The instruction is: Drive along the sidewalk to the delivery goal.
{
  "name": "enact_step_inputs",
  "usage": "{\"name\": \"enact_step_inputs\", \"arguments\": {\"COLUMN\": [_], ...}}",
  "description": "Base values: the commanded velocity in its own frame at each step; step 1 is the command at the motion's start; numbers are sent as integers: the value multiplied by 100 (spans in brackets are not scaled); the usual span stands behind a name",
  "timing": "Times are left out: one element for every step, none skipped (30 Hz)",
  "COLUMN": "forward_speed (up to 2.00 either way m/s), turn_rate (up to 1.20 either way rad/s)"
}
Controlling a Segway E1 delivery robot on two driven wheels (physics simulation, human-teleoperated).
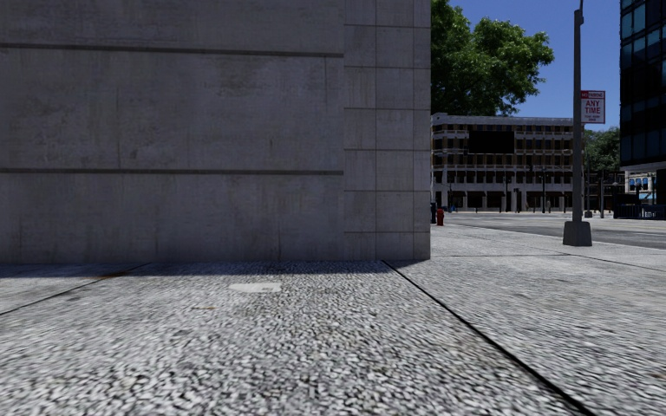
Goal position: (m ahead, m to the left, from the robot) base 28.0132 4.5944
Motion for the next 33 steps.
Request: {"name": "enact_step_inputs", "arguments": {"forward_speed": [0,0,0,0,0,0,0,0,0,0,0,0,0,0,0,0,0,0,0,0,0,0,0,0,0,0,0,0,0,0,4,4,72], "turn_rate": [0,0,0,0,0,0,0,0,0,0,0,0,0,0,0,0,0,0,0,0,0,0,0,0,0,0,0,0,0,0,0,0,0]}}
